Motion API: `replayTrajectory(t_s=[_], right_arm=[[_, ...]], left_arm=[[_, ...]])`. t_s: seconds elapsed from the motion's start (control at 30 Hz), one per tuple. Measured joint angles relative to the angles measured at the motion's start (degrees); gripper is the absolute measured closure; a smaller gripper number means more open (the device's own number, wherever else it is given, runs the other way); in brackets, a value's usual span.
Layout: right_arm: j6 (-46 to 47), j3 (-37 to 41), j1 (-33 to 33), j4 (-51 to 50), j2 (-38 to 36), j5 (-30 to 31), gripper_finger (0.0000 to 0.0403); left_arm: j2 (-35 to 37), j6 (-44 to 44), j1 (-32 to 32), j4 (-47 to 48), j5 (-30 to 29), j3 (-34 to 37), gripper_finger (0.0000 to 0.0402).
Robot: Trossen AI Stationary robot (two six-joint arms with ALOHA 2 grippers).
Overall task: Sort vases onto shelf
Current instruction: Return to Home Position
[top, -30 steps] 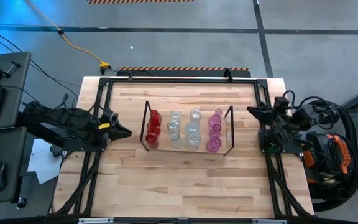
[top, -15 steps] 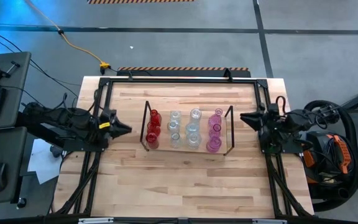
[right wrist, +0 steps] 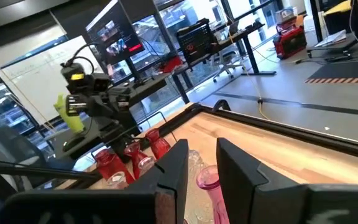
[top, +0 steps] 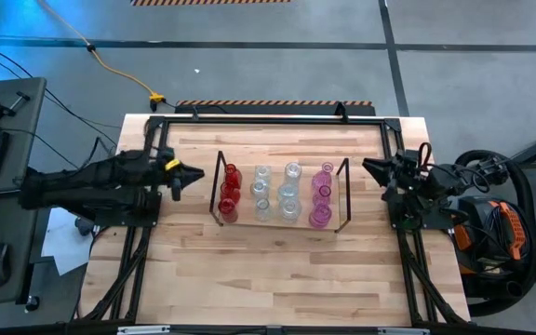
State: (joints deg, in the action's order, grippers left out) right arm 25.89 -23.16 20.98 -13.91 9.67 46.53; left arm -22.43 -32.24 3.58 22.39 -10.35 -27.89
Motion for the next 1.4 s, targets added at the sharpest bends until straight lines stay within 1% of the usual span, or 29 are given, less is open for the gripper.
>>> replayTrajectory(t_s=[0.13,0.2,0.33,0.4,0.5,0.57,0.6,0.7,0.77,0.83,0.97,1.07,1.13,1.2,1.33,1.4], right_arm=[[-2.06,0.0,0.01,0.43,-0.02,-0.02,0.0336],[-3.51,0.0,0.0,1.06,-0.08,-0.35,0.0336],[-6.6,0.0,-0.01,3.35,-1.26,-4.27,0.0336],[-9.13,0.0,0.02,5.26,-1.92,-6.05,0.0336],[-12.91,0.0,-0.3,7.87,-2.86,-5.07,0.0336],[-14.64,0.12,-1.31,7.61,-3.66,-3.69,0.0336],[-15.14,0.62,-1.98,7.69,-4.33,-3.18,0.0336],[-14.59,3.58,-4.53,7.85,-7.46,-3.2,0.0336],[-13.07,6.54,-6.13,8.65,-9.6,-4.45,0.0336],[-12.42,9.56,-7.51,10.56,-9.4,-5.27,0.0336],[-11.05,16.31,-9.98,18.48,-9.47,-7.55,0.0336],[-9.21,21.82,-11.7,25.34,-9.41,-9.8,0.0336],[-7.12,22.48,-12.75,23.88,-9.25,-11.44,0.0336],[-6.55,22.51,-13.56,22.98,-9.07,-12.79,0.0336],[-8.81,22.58,-14.68,23.55,-9.41,-15.25,0.0336],[-9.87,22.58,-15.14,23.43,-9.39,-15.32,0.0336]], left_arm=[[-5.93,1.96,10.46,-1.74,10.46,0.04,0.0341],[-9.38,4.09,16.38,-3.21,17.26,0.04,0.0341],[-13.75,5.76,25.87,-9.57,30.34,0.1,0.0341],[-14.02,5.77,28.76,-12.81,34.86,0.1,0.0341],[-11.73,5.39,31.19,-16.52,37.7,0.07,0.0341],[-9.17,5.37,32.07,-16.16,37.33,-0.01,0.0341],[-7.69,5.35,32.34,-15.09,36.2,-0.01,0.0341],[-2.94,5.39,32.85,-10.6,30.98,-0.01,0.0341],[0.01,5.34,32.88,-7.38,27.08,-0.01,0.0341],[2.37,5.37,32.89,-4.97,24.75,-0.01,0.0341],[5.25,5.39,32.84,-2.76,21.68,-0.01,0.0341],[6.04,5.38,32.86,-0.07,16.11,-0.07,0.0341],[6.37,5.22,32.84,2.79,11.44,-0.07,0.0341],[6.63,4.92,32.84,4.53,8.7,-0.07,0.0341],[7.75,7.07,32.8,6.69,8.35,-0.07,0.0341],[8.51,7.3,32.78,8.4,7.35,-0.05,0.0341]])
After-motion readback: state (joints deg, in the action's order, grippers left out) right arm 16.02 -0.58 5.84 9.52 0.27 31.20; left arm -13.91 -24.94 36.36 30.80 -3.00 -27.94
